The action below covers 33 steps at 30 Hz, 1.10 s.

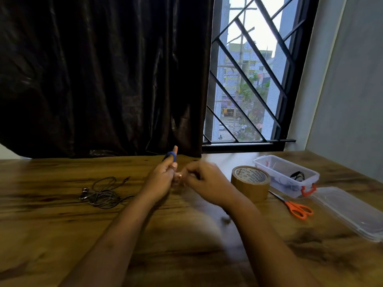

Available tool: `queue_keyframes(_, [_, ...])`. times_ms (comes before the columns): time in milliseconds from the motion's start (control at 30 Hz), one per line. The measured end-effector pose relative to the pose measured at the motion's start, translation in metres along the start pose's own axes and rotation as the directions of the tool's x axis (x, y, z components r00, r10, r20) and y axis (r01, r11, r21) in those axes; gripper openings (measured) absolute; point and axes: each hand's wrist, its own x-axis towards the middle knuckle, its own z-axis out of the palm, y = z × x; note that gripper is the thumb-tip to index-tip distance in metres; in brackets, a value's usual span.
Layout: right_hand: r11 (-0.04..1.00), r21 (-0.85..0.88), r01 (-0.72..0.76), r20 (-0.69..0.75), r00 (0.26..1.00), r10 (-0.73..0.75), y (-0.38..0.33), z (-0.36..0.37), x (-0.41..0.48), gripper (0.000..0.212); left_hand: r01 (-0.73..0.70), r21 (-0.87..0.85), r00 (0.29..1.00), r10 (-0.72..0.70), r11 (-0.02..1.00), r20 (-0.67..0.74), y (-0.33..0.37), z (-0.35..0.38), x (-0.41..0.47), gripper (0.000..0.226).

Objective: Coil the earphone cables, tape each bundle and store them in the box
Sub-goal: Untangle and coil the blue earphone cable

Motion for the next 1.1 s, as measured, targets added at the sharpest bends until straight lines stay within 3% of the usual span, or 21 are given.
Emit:
queue_keyframes(100, [0.988,0.157,-0.006,-0.198,0.979,0.038,0.010,-0.007,0.001,0.019,0.211,-0.191,0.943,-0.148,0.959,0.296,0.012,0.007,-0.011,0.036])
queue_keyframes(167, [0.971,0.237,-0.024,-0.304,0.948,0.097,0.019,-0.009,0.002,0.017,0.320,-0.312,0.887,-0.167,0.895,0.431,0.026,0.013,-0.021,0.032])
queue_keyframes(267, [0.915,0.400,-0.051,-0.380,0.899,0.216,0.027,-0.012,0.004,0.013,0.370,-0.460,0.862,-0.113,0.807,0.494,0.039,0.013,-0.026,0.034])
queue_keyframes(433, [0.891,0.445,-0.088,-0.448,0.840,0.307,0.040,-0.010,0.004,0.012,0.419,-0.645,0.840,-0.002,0.639,0.543,0.040,0.009,-0.025,0.040])
queue_keyframes(567, [0.841,0.507,-0.189,-0.377,0.828,0.414,0.044,0.005,0.003,0.014,0.392,-0.726,0.869,0.031,0.565,0.493,0.040,0.015,-0.026,0.038])
queue_keyframes(833, [0.833,0.406,-0.376,-0.047,0.901,0.430,0.027,0.027,-0.002,0.032,0.195,-0.792,0.975,-0.027,0.578,0.220,0.039,0.014,-0.022,0.034])
queue_keyframes(1000, [0.906,0.228,-0.357,0.026,0.932,0.361,0.018,0.041,0.000,0.019,0.086,-0.777,0.996,-0.024,0.623,0.090,0.033,0.012,-0.019,0.043])
queue_keyframes(1100, [0.951,-0.028,-0.309,0.071,0.948,0.310,0.021,0.043,0.002,0.013,0.014,-0.721,1.000,-0.014,0.693,0.006,0.030,0.011,-0.017,0.045])
